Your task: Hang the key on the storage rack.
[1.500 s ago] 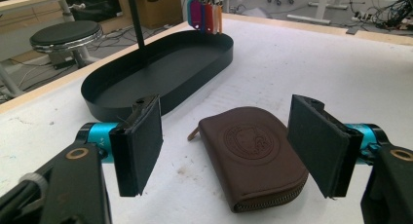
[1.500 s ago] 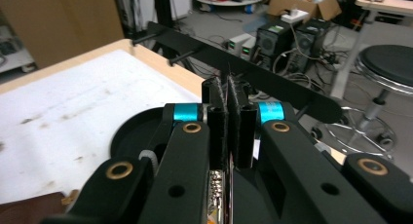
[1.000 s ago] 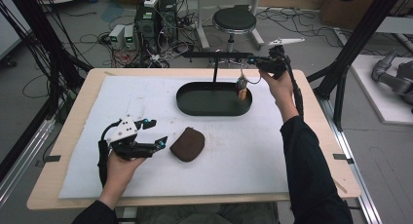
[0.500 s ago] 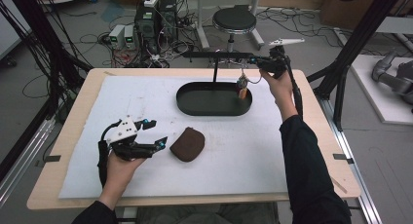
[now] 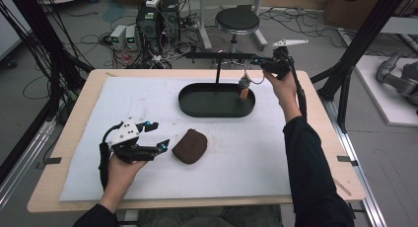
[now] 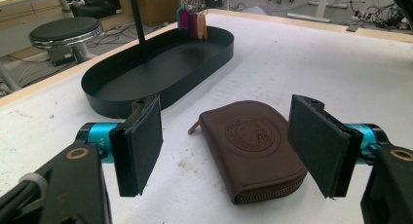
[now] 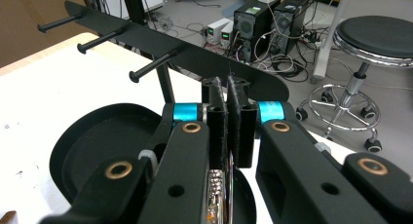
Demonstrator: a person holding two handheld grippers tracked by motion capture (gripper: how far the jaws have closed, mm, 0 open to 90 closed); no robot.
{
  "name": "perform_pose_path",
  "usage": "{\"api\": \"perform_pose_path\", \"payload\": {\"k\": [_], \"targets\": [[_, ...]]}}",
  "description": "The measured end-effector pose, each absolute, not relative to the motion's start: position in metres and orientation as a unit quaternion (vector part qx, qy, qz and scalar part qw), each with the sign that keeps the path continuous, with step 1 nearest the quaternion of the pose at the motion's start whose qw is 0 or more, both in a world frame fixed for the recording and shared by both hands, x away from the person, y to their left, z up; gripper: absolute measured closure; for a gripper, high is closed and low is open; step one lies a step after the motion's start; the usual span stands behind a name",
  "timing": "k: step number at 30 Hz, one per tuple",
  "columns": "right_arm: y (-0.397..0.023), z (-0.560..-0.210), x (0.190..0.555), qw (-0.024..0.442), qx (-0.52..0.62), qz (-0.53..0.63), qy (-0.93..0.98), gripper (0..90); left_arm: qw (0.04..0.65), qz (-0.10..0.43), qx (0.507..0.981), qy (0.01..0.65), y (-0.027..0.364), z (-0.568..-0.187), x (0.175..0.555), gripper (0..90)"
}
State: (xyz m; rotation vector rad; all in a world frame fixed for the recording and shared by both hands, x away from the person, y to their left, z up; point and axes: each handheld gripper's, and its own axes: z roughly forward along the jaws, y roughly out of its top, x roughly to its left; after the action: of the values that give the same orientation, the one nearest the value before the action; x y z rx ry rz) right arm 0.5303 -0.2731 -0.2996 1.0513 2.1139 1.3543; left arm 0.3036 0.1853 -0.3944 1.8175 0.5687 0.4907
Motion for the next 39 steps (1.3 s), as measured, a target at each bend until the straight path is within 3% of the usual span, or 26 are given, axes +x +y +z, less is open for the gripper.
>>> {"api": "perform_pose_path", "payload": {"k": [15, 17, 23, 29, 39], "targets": [[-0.274, -0.299, 0.528, 0.233, 0.388, 0.457, 0.766, 82.2, 0.549, 0.207, 0.774, 0.238, 0.183, -0.395, 0.304, 29.0], [-0.274, -0.299, 0.529, 0.246, 0.397, 0.444, 0.765, 76.1, 0.549, 0.207, 0.775, 0.237, 0.182, -0.395, 0.304, 29.0], [-0.277, -0.297, 0.524, 0.252, 0.399, 0.451, 0.758, 71.1, 0.548, 0.208, 0.775, 0.237, 0.182, -0.395, 0.305, 29.0], [-0.286, -0.287, 0.508, 0.265, 0.387, 0.458, 0.755, 55.3, 0.547, 0.206, 0.776, 0.237, 0.181, -0.394, 0.307, 28.7], [-0.317, -0.279, 0.461, 0.261, 0.365, 0.478, 0.755, 45.5, 0.544, 0.199, 0.777, 0.247, 0.183, -0.385, 0.318, 26.9]]}}
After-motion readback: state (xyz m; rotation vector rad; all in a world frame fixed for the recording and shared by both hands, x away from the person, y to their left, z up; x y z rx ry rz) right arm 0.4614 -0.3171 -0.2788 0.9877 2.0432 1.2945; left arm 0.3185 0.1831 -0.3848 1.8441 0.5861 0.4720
